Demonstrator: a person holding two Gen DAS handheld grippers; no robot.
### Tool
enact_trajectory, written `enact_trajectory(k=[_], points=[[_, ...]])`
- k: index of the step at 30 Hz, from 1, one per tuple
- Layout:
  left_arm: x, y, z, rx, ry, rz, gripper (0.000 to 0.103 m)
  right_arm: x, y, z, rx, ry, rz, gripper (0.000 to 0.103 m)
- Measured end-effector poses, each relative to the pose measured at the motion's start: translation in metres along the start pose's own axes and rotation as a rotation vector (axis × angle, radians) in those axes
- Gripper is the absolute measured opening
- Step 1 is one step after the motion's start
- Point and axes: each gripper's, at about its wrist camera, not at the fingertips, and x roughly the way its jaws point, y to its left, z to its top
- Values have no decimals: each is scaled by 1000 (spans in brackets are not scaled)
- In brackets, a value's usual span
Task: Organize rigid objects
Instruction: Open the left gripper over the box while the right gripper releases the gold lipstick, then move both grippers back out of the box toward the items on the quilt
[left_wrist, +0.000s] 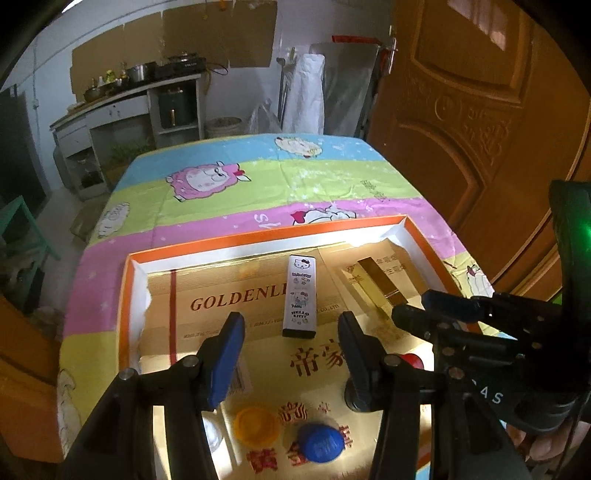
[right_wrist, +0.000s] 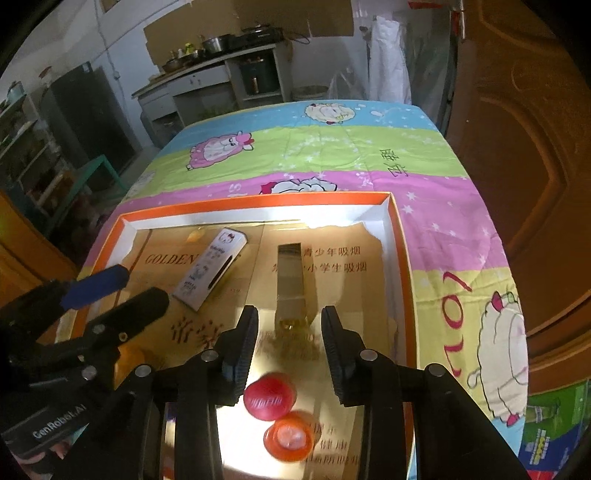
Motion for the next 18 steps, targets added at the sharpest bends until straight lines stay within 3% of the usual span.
enact_trajectory(k=[5,18], points=[[-15,-1,-9,-2,-14,35,52,-16,3,-9,6,-12,5,36],[-61,2,-34,-36,-61,31,52,-54,16,-40,-3,-35,4,36]])
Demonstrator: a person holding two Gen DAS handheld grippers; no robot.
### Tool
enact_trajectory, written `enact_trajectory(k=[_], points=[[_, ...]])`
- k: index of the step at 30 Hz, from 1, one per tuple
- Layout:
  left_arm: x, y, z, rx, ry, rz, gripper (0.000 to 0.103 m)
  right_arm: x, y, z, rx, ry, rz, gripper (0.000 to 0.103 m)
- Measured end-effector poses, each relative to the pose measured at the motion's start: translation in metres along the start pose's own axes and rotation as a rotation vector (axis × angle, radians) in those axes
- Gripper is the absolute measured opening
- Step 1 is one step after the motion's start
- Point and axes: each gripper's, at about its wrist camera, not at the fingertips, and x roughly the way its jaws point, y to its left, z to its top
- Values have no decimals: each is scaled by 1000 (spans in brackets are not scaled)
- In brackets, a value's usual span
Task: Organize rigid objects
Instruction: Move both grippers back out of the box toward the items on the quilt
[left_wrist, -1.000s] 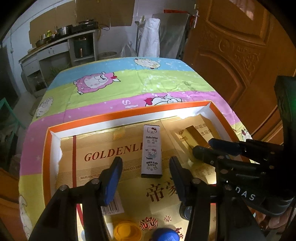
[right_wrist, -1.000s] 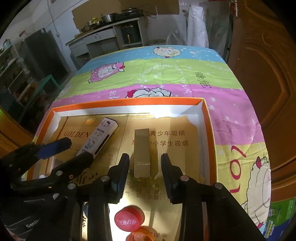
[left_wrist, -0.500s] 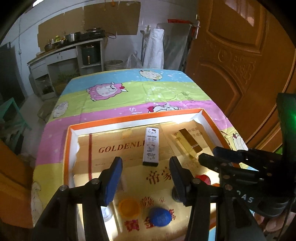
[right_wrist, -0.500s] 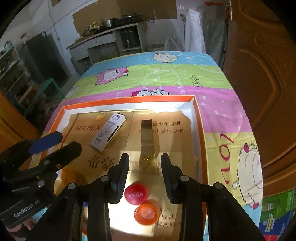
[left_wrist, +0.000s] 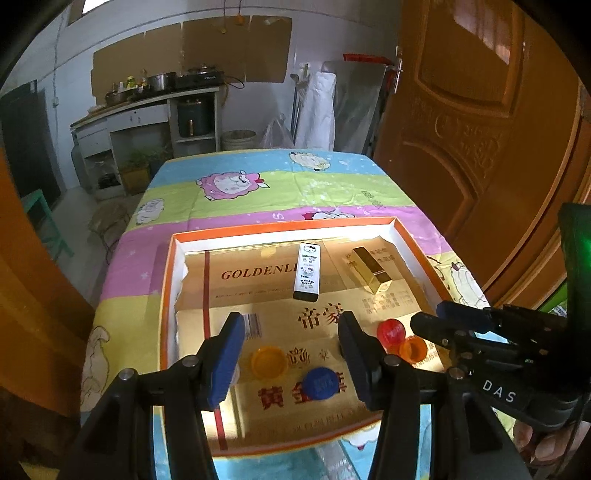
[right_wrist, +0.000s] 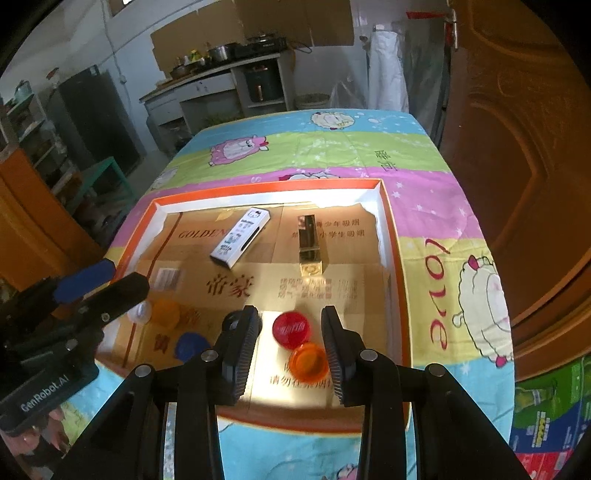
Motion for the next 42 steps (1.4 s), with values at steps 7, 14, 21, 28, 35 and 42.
enact_trajectory(k=[7,14,21,28,35,42], points=[[-24,2,-10,-11,-25,2,52,-18,9,-12,-6,-18,6,36],[-49,7,-21,-33,-49,3,52,-38,20,-27,-18,-32,16,36],[-70,17,-35,-66,-72,8,52,-49,31,-44,-32,-34,28,36],[-87,23,-51,-89,-97,6,52,-57,42,-59,-51,-36,40,36],[-92,24,-79,-135,-113,6,52,-59,47,-78,-55,-32,55,36],[-72,13,-123,-164,-56,18,52,-53,46,-97,-46,-4,71,36]])
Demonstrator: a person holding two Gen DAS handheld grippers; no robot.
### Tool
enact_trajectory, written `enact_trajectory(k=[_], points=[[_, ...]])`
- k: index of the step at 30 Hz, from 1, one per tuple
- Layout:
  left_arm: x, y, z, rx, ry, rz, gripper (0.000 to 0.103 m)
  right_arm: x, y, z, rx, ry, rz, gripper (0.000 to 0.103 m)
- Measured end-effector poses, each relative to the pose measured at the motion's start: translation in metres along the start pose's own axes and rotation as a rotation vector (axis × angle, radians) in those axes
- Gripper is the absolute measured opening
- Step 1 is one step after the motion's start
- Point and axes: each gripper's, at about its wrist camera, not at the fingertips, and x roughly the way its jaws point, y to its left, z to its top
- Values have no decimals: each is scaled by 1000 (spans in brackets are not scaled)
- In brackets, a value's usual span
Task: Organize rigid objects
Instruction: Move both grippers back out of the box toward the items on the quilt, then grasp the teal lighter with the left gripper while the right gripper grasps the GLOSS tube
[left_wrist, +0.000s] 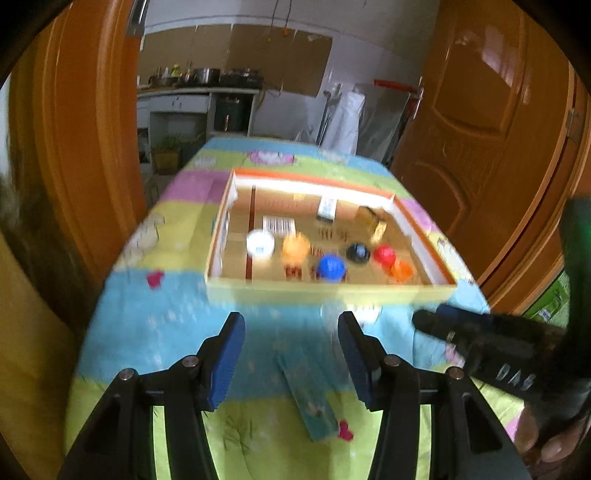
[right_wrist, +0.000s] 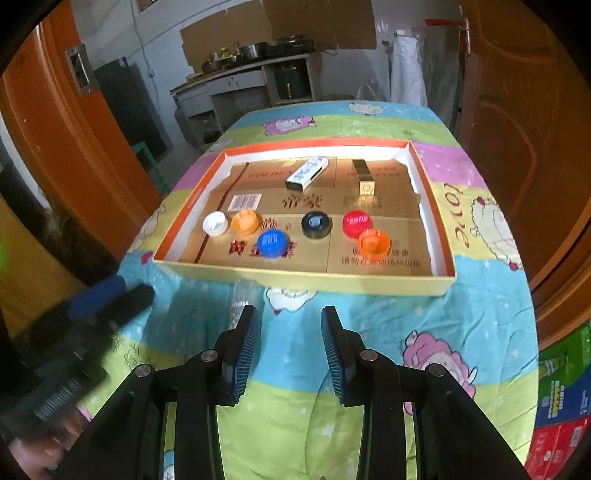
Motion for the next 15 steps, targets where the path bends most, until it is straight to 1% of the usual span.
enact_trajectory(k=[2,7,13,15], points=[[7,-3,-14,0,25,9,52,0,-1,-3,0,5,1,36],[19,-10,-37,-7,59,20,52,1,-3,-10,0,11,0,36],[28,-8,-46,-36,71,53,52,4,-2,-15,-6,21,5,36],[28,-5,-46,-42,56,55,50,5,-2,-16,-6,24,6,36]])
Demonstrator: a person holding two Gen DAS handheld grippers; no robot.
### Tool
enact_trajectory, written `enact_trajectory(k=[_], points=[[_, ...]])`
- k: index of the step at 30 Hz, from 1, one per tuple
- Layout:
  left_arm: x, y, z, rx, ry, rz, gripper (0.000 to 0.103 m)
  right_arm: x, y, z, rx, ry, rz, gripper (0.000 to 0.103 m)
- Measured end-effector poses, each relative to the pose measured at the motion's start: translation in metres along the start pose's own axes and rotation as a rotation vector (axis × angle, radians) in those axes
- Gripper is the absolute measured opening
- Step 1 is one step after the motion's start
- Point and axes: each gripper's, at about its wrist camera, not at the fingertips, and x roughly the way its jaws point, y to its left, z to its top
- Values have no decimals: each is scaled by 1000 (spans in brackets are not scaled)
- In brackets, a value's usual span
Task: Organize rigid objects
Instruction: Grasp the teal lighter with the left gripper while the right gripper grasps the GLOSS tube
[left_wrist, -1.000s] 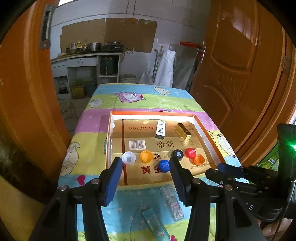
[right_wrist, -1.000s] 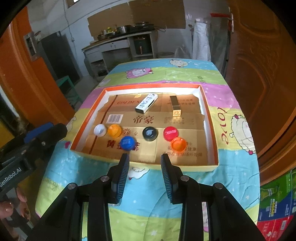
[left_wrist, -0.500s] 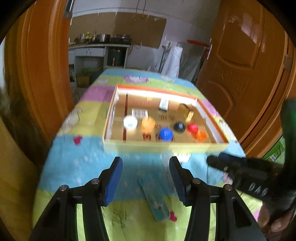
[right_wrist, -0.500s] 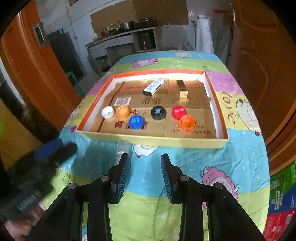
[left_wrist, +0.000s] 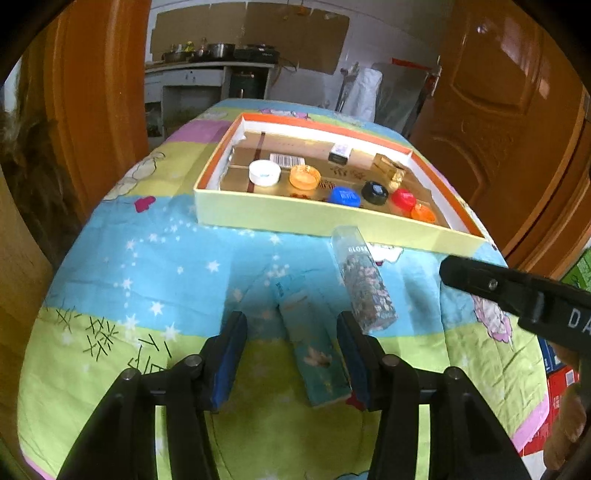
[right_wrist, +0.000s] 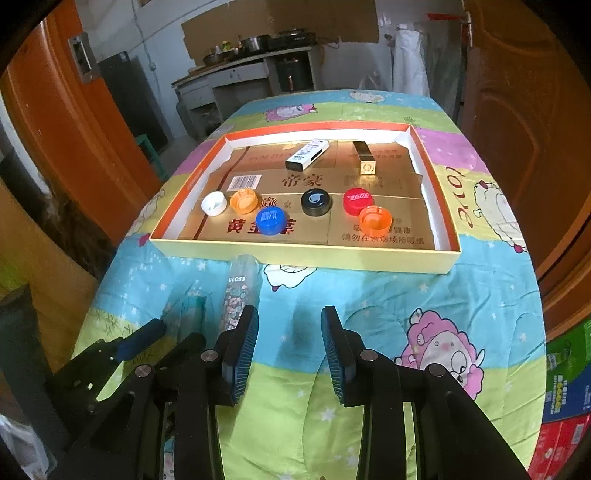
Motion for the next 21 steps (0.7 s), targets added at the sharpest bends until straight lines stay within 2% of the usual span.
enact_trajectory(k=[3,7,14,21], points=[[2,3,1,-5,-9,-5,45,3,2,0,0,4,2,36],[3,9,3,-6,-11,-42,26,9,7,0,-7,10,10,37],[-1,12,2,33,-13,-64,25,20,19,1,-23,17,26,37],[-16,27,3,42,-48,-25,24,34,42,4,-71,9,32,36]])
